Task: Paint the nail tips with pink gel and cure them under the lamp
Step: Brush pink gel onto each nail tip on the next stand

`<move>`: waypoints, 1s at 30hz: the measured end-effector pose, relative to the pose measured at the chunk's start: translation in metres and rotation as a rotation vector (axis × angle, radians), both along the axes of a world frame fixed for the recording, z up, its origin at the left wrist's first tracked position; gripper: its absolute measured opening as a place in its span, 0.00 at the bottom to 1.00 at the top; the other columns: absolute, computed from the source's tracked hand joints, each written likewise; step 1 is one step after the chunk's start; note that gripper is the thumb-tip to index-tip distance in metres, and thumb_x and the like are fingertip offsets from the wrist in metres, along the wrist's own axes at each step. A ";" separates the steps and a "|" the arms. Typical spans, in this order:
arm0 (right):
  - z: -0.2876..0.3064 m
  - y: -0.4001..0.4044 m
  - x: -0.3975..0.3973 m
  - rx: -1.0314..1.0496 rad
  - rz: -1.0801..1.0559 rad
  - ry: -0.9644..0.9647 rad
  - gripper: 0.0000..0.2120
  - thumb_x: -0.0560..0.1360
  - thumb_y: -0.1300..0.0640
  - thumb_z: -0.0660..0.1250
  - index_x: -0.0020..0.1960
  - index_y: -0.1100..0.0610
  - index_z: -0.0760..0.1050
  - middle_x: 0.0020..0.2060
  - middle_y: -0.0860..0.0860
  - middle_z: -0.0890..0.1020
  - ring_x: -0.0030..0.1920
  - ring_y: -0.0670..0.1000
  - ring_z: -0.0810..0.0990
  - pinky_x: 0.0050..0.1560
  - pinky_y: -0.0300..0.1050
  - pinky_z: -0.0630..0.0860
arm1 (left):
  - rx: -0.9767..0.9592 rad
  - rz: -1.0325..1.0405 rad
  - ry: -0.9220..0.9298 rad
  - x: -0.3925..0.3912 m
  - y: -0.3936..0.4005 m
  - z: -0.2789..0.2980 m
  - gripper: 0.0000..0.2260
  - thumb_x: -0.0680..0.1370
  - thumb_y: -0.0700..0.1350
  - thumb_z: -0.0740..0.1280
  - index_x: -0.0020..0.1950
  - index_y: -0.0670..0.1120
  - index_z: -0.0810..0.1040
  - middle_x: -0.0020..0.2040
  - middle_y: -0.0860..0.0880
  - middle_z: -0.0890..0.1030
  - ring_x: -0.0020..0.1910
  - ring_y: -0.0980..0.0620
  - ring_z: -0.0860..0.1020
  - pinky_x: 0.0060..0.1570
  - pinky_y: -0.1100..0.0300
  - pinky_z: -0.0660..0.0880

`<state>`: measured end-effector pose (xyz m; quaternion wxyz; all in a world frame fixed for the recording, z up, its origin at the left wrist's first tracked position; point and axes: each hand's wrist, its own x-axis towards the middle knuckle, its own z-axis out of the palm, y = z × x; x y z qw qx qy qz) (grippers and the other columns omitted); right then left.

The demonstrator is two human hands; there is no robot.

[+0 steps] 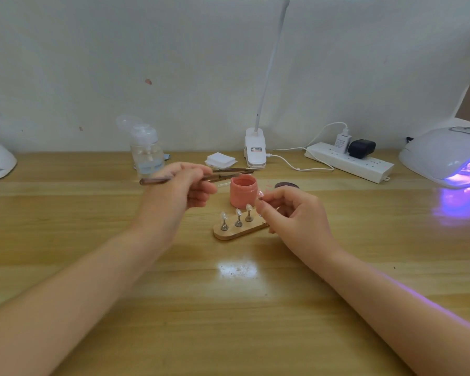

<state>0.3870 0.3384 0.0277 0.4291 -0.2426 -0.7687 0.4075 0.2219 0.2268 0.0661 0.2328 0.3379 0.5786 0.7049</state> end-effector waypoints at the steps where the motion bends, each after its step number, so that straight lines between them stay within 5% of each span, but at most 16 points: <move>1: 0.000 0.000 0.000 0.003 -0.005 -0.005 0.01 0.73 0.58 0.73 0.44 0.53 0.82 0.36 0.51 0.83 0.35 0.60 0.79 0.40 0.60 0.78 | 0.031 0.001 0.116 0.007 -0.005 -0.005 0.10 0.80 0.35 0.61 0.45 0.43 0.81 0.32 0.48 0.83 0.31 0.55 0.78 0.32 0.65 0.76; 5: 0.002 -0.001 0.001 0.018 -0.031 -0.010 0.01 0.73 0.57 0.73 0.44 0.52 0.82 0.38 0.49 0.84 0.35 0.59 0.79 0.41 0.57 0.79 | 0.094 -0.052 0.460 0.030 -0.020 -0.017 0.07 0.78 0.41 0.64 0.46 0.49 0.81 0.37 0.51 0.84 0.38 0.58 0.82 0.40 0.66 0.77; 9: 0.003 -0.001 0.002 0.034 -0.057 -0.028 0.02 0.73 0.58 0.73 0.43 0.51 0.81 0.37 0.48 0.83 0.35 0.58 0.79 0.42 0.56 0.79 | 0.088 -0.053 0.566 0.036 -0.027 -0.021 0.07 0.77 0.43 0.64 0.50 0.50 0.80 0.41 0.53 0.84 0.44 0.55 0.83 0.46 0.58 0.80; 13: 0.003 0.000 0.002 0.047 -0.061 -0.041 0.01 0.73 0.57 0.73 0.44 0.52 0.82 0.37 0.49 0.83 0.35 0.58 0.79 0.41 0.55 0.79 | 0.086 -0.066 0.641 0.037 -0.027 -0.022 0.07 0.77 0.42 0.64 0.51 0.49 0.80 0.41 0.55 0.84 0.44 0.56 0.83 0.45 0.62 0.79; 17: 0.002 0.001 0.001 0.048 -0.056 -0.043 0.03 0.73 0.57 0.73 0.43 0.50 0.81 0.36 0.48 0.83 0.35 0.57 0.79 0.41 0.55 0.79 | 0.129 -0.073 0.613 0.037 -0.029 -0.021 0.08 0.74 0.48 0.62 0.46 0.47 0.80 0.37 0.51 0.82 0.37 0.55 0.81 0.39 0.64 0.77; 24: -0.001 0.002 0.000 0.050 -0.054 -0.038 0.02 0.73 0.57 0.73 0.44 0.51 0.82 0.36 0.47 0.83 0.35 0.56 0.79 0.41 0.57 0.79 | 0.112 -0.066 0.542 0.038 -0.027 -0.024 0.06 0.76 0.43 0.63 0.49 0.47 0.79 0.38 0.52 0.83 0.40 0.56 0.81 0.43 0.62 0.78; 30: -0.003 0.004 -0.001 0.037 -0.053 -0.030 0.01 0.73 0.57 0.73 0.44 0.52 0.82 0.36 0.47 0.83 0.36 0.56 0.79 0.42 0.58 0.79 | 0.174 -0.085 0.522 0.035 -0.028 -0.024 0.08 0.75 0.48 0.62 0.45 0.46 0.79 0.34 0.52 0.81 0.35 0.56 0.79 0.39 0.65 0.75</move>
